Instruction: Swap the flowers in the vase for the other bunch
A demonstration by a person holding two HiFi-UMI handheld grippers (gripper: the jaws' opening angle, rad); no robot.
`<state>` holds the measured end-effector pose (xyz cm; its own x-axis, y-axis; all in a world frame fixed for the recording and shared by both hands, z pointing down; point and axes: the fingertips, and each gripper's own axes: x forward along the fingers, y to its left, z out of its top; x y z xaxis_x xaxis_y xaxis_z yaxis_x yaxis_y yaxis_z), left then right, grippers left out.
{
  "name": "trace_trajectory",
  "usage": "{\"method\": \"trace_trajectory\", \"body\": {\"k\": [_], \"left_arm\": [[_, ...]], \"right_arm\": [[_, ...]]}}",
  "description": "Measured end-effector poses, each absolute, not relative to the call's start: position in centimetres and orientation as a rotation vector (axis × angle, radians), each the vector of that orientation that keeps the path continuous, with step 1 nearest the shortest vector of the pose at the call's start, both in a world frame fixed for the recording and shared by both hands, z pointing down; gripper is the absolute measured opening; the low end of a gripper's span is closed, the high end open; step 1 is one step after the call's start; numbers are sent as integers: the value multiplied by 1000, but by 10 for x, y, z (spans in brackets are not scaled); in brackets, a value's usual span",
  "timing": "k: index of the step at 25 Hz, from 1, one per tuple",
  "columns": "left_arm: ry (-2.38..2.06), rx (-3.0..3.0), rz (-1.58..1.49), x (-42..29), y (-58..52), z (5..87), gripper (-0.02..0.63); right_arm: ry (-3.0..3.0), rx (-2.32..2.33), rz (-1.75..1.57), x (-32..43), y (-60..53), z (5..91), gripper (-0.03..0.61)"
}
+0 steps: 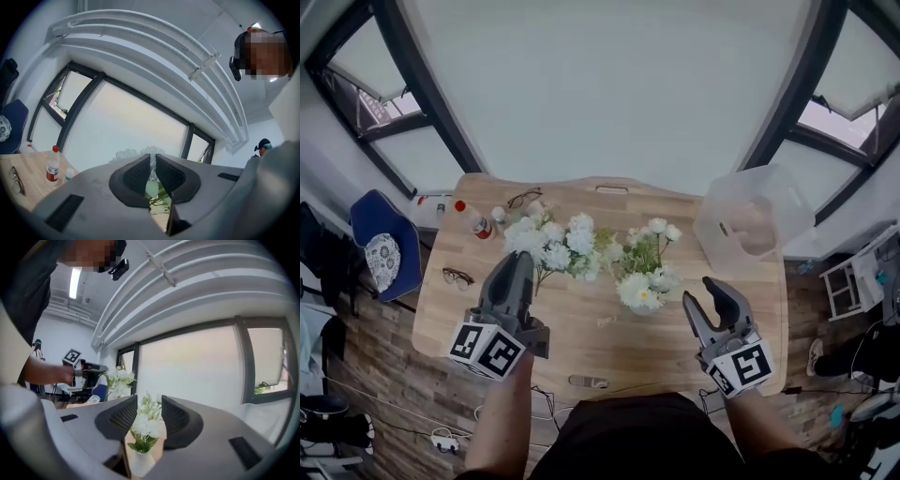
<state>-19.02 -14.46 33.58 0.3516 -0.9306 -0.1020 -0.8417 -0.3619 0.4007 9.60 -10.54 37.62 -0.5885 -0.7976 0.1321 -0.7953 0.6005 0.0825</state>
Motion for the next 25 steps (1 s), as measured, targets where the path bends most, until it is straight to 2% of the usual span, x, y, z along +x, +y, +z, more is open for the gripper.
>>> {"method": "trace_trajectory", "body": {"k": [4, 6, 7, 25], "left_arm": [[-1625, 2325, -482, -196, -141, 328, 37], [-1638, 2319, -488, -198, -139, 325, 37], [-1644, 2317, -489, -199, -138, 324, 37], [-1695, 2311, -477, -200, -135, 309, 37]], "right_arm": [[-2704, 1388, 121, 118, -117, 366, 157], [-2712, 1383, 182, 124, -122, 367, 37], [-2710, 1381, 192, 126, -124, 367, 28], [-2702, 1343, 139, 127, -140, 360, 26]]}}
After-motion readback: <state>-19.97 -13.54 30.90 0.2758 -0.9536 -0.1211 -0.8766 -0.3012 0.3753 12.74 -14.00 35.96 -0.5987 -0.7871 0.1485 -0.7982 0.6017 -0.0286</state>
